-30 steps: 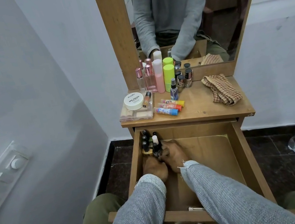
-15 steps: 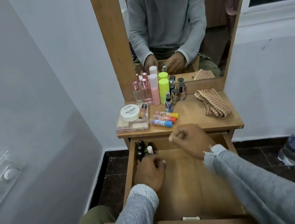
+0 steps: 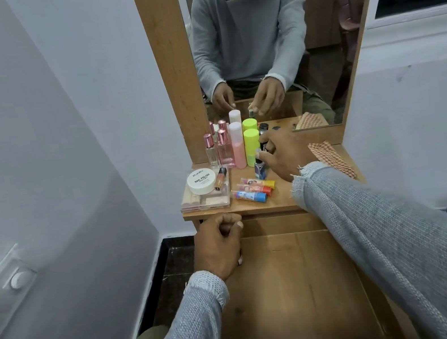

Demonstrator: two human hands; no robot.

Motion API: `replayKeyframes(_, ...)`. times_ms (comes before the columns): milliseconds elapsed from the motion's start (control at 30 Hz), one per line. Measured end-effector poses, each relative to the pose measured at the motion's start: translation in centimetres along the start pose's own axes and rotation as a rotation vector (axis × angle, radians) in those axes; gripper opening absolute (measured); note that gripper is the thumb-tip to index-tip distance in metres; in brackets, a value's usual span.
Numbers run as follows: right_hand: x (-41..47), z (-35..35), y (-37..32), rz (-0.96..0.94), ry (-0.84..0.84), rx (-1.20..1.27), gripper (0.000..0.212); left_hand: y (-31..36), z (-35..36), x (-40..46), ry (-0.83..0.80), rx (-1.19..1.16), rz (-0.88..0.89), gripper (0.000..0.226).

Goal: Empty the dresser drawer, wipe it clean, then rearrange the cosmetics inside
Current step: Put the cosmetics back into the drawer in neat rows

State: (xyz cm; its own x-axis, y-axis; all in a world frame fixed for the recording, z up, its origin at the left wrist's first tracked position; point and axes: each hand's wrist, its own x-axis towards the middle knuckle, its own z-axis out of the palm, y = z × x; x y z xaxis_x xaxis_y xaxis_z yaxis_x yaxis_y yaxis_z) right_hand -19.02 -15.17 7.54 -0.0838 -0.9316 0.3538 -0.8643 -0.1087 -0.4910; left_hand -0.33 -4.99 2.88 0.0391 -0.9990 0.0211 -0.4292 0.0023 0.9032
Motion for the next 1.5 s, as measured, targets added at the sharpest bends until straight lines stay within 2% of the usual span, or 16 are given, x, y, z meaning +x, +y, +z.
replayKeyframes(133,0.2,0.4,-0.3,-0.030,-0.045,0.000,0.024,-1.5,0.4,-0.8,0.015,-0.008,0.011,0.015)
replayKeyframes(300,-0.5,0.5,-0.1,-0.013,-0.025,0.080,0.018,-2.6,0.6,-1.2,0.018,-0.031,-0.002,0.014)
replayKeyframes(533,-0.8,-1.1,0.9,0.025,-0.027,0.201,0.026,-2.3,0.5,-0.8,0.055,-0.126,-0.001,0.009)
replayKeyframes(667,-1.7,-2.7,1.4,-0.016,0.013,0.231,0.024,-2.0,0.7,-1.0,0.083,-0.150,0.011,0.010)
replayKeyframes(800,-3.4,-3.5,1.2,-0.103,0.048,0.272,0.021,-1.3,1.1,-0.9,0.119,-0.129,0.099,0.015)
replayKeyframes(1067,-5.9,-3.0,-0.1,-0.260,-0.118,0.271,0.018,1.6,2.2,1.0,0.099,-0.006,0.273,0.035)
replayKeyframes(1167,-6.3,-3.0,-0.9,-0.291,-0.207,0.346,0.017,2.1,1.7,1.7,0.061,0.035,0.313,0.027)
replayKeyframes(1333,-6.7,-2.7,-1.2,-0.295,-0.242,0.432,0.015,0.9,1.0,1.6,0.024,0.014,0.295,0.019)
replayKeyframes(1500,-6.3,-1.6,0.5,-0.162,-0.181,0.416,0.013,-0.8,1.0,0.8,0.044,-0.106,0.131,0.019)
